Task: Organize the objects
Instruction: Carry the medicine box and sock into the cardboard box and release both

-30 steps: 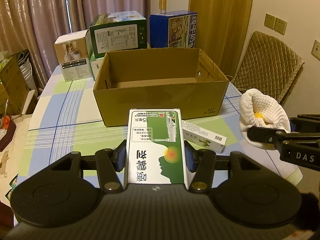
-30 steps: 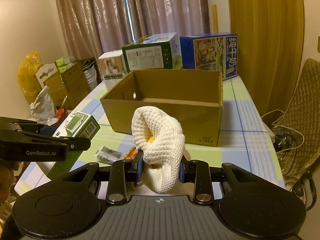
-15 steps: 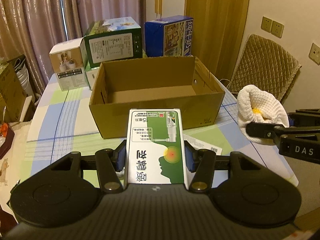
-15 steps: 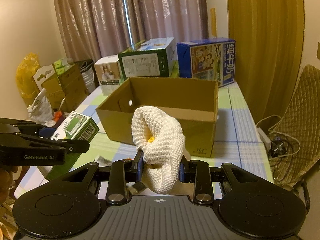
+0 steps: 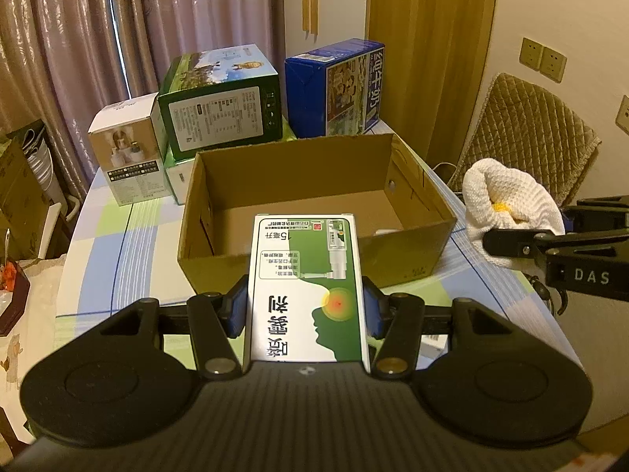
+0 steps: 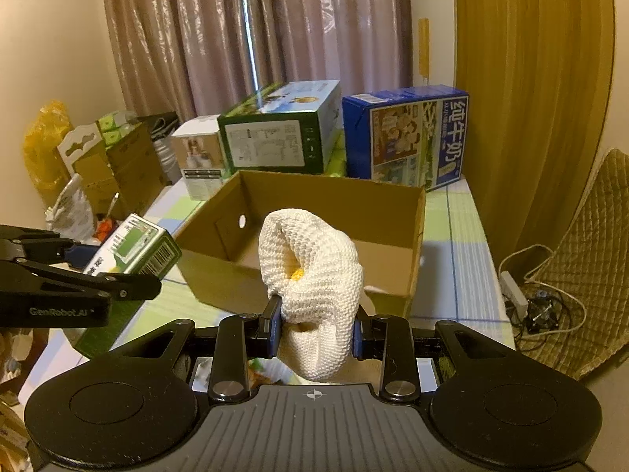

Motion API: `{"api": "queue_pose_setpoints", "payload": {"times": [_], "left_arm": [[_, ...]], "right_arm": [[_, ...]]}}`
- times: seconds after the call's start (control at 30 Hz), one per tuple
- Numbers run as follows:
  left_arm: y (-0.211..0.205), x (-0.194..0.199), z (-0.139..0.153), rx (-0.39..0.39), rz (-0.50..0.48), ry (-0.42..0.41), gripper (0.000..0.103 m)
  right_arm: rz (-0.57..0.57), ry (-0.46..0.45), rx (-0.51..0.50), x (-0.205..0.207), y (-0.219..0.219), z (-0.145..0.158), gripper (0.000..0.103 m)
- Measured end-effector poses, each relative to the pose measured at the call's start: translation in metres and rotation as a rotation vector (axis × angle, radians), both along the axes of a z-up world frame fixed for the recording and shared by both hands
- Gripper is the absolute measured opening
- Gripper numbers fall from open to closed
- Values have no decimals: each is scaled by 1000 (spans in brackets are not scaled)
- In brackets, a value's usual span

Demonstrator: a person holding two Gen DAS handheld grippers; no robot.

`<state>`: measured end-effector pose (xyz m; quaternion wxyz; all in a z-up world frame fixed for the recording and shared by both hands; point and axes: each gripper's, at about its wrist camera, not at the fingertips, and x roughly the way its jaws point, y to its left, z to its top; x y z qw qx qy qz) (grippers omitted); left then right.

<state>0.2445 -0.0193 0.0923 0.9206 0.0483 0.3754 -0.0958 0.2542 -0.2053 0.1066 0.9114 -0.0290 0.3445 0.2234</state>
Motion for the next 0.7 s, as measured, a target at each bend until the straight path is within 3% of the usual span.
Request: {"api": "queue_pose_setpoints", "payload": {"times": [0.33, 0.7], "left_arm": [[1, 44, 11, -8, 2, 16, 51], [1, 93, 3, -24, -1, 39, 51]], "right_arm": [[1, 34, 4, 41, 6, 8, 30], [-37, 76, 42, 87, 0, 3, 30]]}}
